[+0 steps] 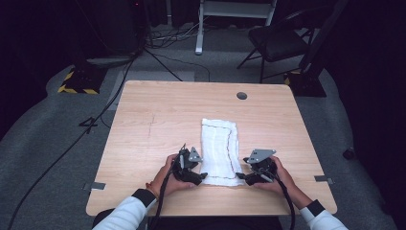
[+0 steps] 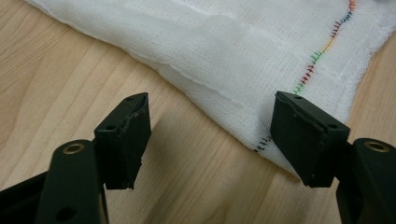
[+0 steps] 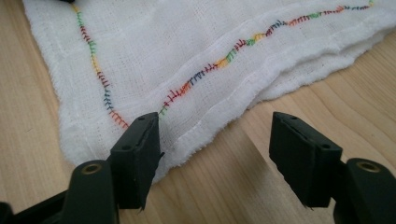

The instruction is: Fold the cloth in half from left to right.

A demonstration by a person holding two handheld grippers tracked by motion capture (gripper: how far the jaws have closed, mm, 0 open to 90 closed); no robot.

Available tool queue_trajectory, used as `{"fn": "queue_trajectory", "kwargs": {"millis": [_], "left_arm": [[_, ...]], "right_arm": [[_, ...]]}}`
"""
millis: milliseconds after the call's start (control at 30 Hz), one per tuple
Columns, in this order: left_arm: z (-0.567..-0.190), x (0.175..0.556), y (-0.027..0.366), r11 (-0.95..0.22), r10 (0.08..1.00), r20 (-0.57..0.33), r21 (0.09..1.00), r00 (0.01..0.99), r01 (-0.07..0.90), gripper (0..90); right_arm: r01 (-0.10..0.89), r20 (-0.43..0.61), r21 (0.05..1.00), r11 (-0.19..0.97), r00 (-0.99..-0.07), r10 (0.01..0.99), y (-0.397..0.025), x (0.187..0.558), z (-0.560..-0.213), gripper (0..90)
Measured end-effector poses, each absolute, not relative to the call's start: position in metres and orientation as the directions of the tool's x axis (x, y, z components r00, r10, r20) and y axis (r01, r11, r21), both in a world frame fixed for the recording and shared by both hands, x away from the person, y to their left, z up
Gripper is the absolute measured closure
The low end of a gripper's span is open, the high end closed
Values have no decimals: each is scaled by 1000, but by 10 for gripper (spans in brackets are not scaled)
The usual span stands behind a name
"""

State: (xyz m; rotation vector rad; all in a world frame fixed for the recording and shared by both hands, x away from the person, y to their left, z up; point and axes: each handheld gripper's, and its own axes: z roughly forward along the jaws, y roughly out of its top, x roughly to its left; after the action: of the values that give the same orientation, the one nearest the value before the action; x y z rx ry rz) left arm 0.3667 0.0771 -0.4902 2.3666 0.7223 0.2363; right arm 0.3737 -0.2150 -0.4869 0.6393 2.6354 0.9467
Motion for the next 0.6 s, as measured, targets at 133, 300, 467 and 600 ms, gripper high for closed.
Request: {"fn": "queue_trajectory", "kwargs": {"millis": [133, 300, 467, 600], "left_arm": [[-486, 369, 78, -650, 549, 9, 632, 836, 421, 258], [-474, 379, 86, -619, 576, 17, 661, 817, 423, 255], [-462, 401, 91, -597, 610, 41, 680, 792, 425, 247], [-457, 422, 92, -576, 638, 51, 694, 769, 432, 241]], "right_arm": [[307, -104, 674, 672, -861, 498, -218, 377, -482, 339], [314, -120, 714, 626, -826, 550, -229, 392, -471, 360], [334, -118, 748, 574, -784, 610, -236, 414, -462, 394], [350, -113, 755, 555, -764, 636, -232, 433, -459, 401]]}}
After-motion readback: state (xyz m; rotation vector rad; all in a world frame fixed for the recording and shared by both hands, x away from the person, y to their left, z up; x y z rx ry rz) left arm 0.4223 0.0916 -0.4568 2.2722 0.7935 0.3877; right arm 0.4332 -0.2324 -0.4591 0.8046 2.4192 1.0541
